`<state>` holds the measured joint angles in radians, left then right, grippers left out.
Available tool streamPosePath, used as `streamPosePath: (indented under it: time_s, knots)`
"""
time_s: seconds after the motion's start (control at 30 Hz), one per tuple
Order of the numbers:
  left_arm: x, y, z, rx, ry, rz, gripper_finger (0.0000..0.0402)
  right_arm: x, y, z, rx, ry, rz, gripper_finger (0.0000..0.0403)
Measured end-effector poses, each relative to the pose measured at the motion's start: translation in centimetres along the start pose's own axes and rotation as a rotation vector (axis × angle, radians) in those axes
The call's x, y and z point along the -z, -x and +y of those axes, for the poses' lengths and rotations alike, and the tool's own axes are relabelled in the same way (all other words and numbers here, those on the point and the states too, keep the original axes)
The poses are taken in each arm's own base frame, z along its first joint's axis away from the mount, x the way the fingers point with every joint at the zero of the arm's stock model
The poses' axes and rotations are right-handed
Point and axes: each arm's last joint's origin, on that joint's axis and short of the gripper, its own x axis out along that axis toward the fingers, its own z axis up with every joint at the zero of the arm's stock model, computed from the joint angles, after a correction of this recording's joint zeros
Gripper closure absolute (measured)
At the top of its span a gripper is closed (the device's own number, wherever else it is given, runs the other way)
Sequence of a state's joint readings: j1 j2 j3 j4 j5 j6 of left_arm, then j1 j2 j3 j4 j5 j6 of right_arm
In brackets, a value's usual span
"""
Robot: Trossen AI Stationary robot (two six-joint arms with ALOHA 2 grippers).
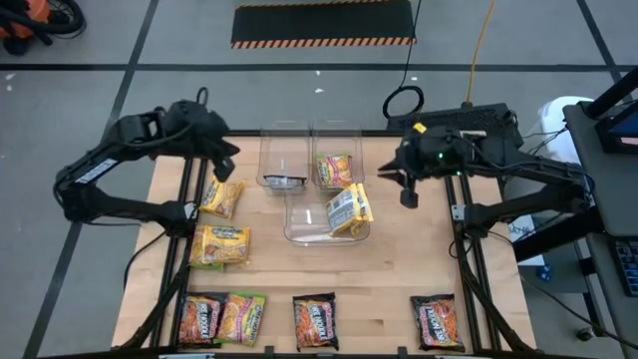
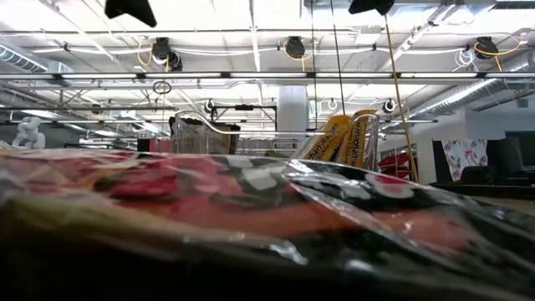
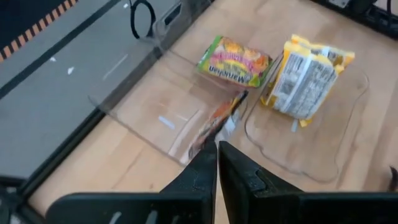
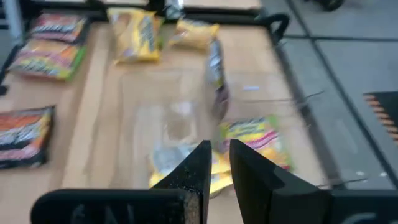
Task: Sort Maruchan noodles
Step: Put the black noodle pack into the top left transparent bin
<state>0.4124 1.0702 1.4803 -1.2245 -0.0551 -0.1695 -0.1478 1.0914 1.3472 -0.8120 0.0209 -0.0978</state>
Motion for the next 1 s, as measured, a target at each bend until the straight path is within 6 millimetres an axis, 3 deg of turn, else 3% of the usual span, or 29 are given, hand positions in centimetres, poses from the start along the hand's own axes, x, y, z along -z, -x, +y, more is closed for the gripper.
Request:
streamPosePath:
  time_s: [0.23,0.37,0.63,0.87,1.0]
  knots:
    - [1.8,1.8,0.4,-0.006,0.039,0.042,0.0380,0.1,-0.3,2.7,-0.176,-0.069,0.037,0.0351]
    - [2.3,2.6,0.5,-0.004,0.039,0.036,0.0380,0.1,-1.6,4.6,-0.232,-0.074,0.095,0.0351]
    - [3.3,4.0,0.8,0.000,-0.012,0.016,0.0380,0.3,-6.5,9.0,-0.302,-0.137,0.245,0.0351]
    - [5.0,4.9,1.1,-0.011,-0.061,0.097,0.0380,-0.6,-11.6,13.1,-0.458,-0.326,0.206,0.0350]
    - [6.0,5.7,1.3,-0.010,-0.093,0.115,0.0380,-0.9,-14.2,14.4,-0.520,-0.445,0.184,0.0341]
